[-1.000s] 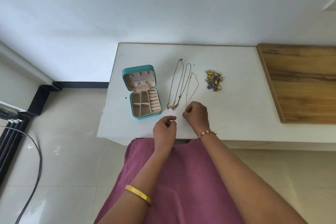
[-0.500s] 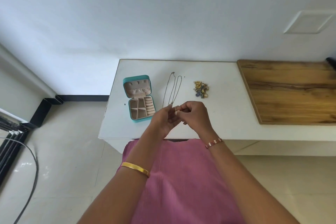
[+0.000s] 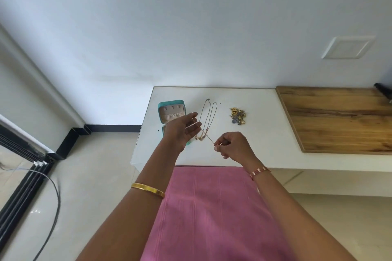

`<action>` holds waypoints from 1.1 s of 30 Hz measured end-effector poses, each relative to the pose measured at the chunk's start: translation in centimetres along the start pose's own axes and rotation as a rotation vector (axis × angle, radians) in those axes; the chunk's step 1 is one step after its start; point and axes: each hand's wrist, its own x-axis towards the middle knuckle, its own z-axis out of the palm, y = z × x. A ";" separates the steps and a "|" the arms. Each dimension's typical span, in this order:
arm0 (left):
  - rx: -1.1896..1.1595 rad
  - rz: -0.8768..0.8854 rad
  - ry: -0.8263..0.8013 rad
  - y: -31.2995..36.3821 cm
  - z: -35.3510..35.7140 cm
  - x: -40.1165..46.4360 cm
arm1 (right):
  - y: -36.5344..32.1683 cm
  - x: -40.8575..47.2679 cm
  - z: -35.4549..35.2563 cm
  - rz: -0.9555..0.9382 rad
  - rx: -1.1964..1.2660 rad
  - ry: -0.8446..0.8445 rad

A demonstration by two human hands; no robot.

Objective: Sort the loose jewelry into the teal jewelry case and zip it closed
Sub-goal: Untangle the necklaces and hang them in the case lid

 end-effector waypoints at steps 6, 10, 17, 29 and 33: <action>0.207 0.127 -0.101 0.2 0.0 -1.7 | -0.9 0.4 0.5 0.062 -0.039 -0.086; 0.433 0.209 -0.213 0.0 -0.3 -2.4 | -2.7 -0.3 -0.6 0.039 0.116 -0.024; 0.647 0.289 -0.402 0.4 -1.1 -3.7 | -5.8 -1.7 -1.5 0.136 0.510 -0.119; 0.733 0.295 -0.404 0.7 -2.3 -5.8 | -6.8 -2.5 -2.9 0.097 0.526 -0.174; 0.669 0.280 -0.392 0.7 -2.7 -5.9 | -7.3 -2.9 -3.3 -0.005 0.482 -0.088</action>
